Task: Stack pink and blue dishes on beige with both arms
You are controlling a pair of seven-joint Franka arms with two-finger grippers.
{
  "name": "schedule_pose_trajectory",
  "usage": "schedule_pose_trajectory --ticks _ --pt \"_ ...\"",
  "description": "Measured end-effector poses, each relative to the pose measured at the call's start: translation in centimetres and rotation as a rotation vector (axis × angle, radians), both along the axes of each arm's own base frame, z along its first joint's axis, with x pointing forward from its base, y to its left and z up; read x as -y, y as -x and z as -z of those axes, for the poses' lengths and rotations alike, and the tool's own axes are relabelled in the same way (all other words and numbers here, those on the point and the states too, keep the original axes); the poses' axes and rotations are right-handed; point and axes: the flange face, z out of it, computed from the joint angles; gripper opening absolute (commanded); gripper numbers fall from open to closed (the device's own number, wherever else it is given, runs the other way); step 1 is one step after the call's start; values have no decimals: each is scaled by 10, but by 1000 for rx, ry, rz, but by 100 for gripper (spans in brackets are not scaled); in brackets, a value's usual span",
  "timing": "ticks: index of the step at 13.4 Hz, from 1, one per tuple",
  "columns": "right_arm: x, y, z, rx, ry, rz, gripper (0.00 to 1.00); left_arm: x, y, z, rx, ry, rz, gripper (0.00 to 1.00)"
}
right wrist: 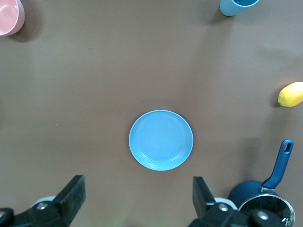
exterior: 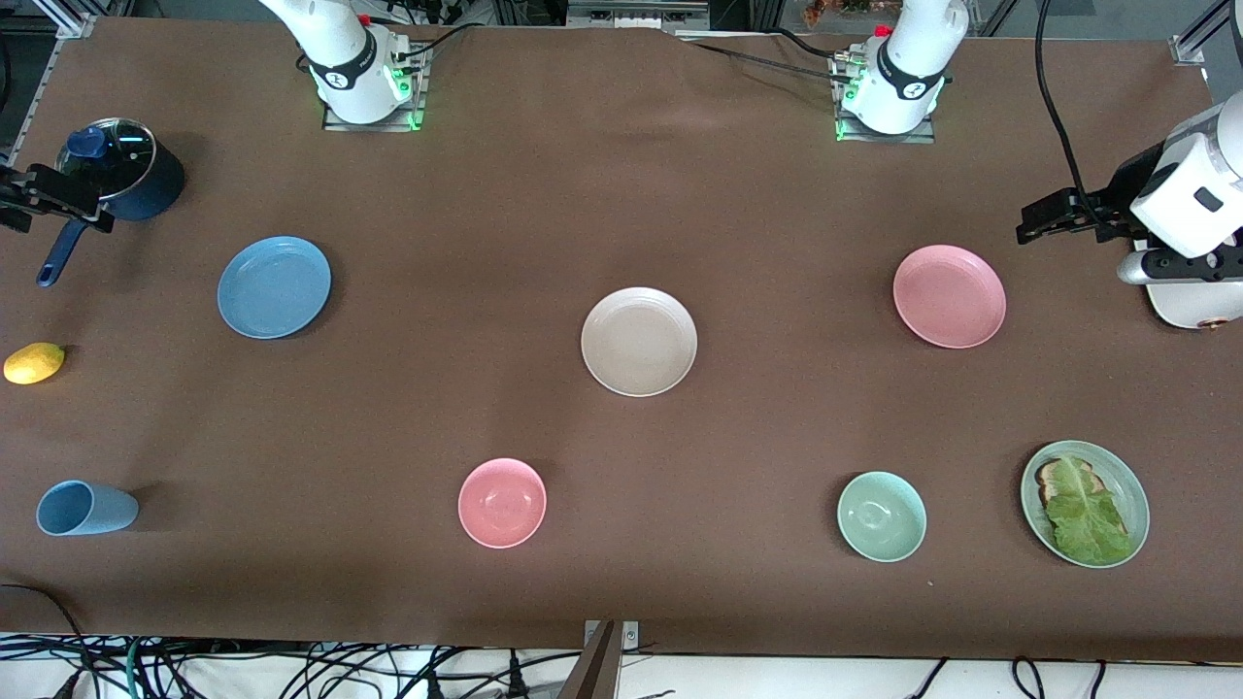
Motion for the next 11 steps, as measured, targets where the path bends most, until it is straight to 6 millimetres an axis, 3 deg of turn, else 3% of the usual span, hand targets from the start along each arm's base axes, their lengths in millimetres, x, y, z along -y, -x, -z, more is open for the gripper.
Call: schedule_pose_trajectory --ticks 5,11 --pt "0 -1 -1 9 1 0 100 -1 -8 20 -36 -2 -11 100" --pt "0 -2 -1 14 2 0 100 -1 -10 21 -37 -2 -12 100"
